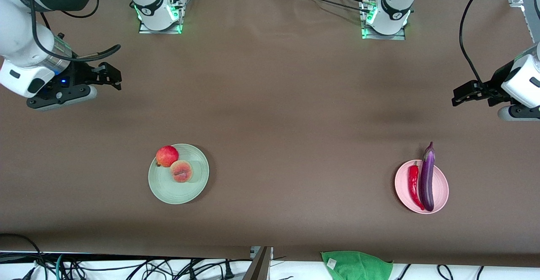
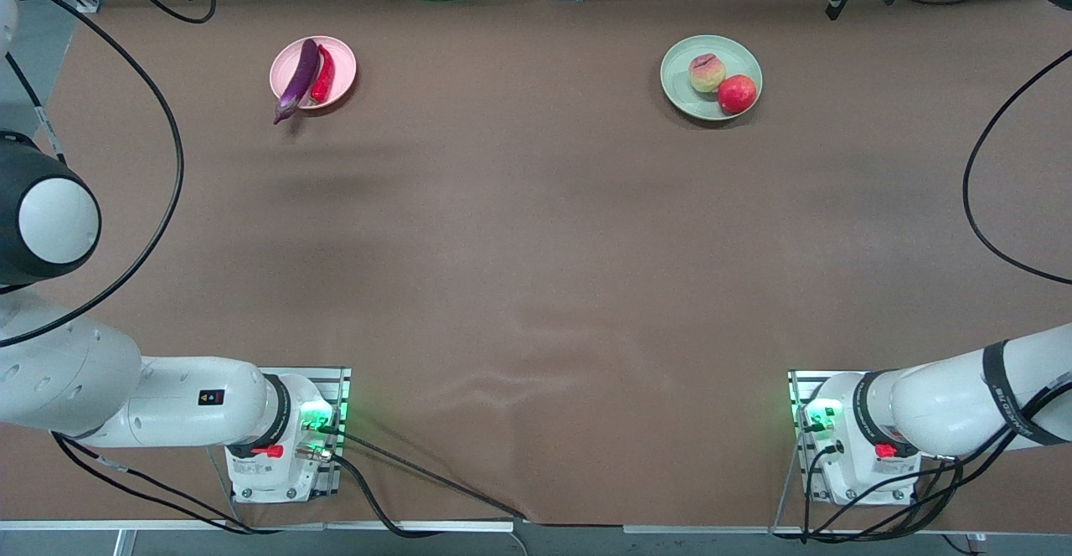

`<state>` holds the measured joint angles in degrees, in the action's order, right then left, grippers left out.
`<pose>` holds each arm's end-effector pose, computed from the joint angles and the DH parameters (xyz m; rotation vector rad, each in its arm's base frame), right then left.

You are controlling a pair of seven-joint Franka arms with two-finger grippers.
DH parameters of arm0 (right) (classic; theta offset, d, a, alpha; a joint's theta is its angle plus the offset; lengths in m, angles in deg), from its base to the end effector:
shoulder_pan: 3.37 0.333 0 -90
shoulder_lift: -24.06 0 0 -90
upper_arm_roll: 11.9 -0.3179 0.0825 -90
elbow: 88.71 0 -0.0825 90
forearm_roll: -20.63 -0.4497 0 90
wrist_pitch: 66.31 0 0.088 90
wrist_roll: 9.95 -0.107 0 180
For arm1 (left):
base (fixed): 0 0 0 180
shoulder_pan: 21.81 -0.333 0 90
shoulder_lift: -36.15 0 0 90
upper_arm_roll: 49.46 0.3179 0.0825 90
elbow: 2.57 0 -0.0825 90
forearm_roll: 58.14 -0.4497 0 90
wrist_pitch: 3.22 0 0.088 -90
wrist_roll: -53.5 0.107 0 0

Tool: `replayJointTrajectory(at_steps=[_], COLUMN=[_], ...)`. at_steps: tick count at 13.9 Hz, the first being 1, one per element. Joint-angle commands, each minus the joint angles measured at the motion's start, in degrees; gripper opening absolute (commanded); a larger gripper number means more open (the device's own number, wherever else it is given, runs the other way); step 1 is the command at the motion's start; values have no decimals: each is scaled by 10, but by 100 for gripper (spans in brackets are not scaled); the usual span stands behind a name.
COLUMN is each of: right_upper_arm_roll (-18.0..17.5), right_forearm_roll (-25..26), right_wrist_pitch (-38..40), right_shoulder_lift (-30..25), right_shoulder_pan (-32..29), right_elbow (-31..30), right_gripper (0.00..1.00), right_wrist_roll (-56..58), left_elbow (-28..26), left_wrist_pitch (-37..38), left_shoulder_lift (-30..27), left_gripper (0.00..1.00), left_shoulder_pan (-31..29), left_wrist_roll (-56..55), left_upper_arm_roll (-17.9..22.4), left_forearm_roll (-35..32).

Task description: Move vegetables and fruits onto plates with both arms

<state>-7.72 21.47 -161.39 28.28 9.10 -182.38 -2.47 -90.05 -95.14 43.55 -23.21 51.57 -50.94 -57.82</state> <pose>0.6383 0.0929 0.5529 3.0905 0.4307 -0.0760 0.6602 -0.0006 0.5702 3.1321 0.0513 -0.0811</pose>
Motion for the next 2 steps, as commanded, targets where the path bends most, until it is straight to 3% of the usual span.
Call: replayJointTrajectory(at_steps=[1,2], right_upper_arm_roll=[-4,-4], right_forearm_roll=[-1,0], right_wrist_pitch=[13,20], right_shoulder_lift=[15,15], right_shoulder_pan=[-11,-12], right_elbow=[38,39], right_gripper=[100,100], right_wrist_roll=[7,7], left_elbow=[23,23], left_wrist_pitch=[6,6], left_shoulder_lift=[14,14], left_gripper=[100,100], left_shoulder_pan=[3,3], left_wrist_roll=[-3,-3], left_upper_arm_roll=[-1,-1], left_forearm_roll=[1,1])
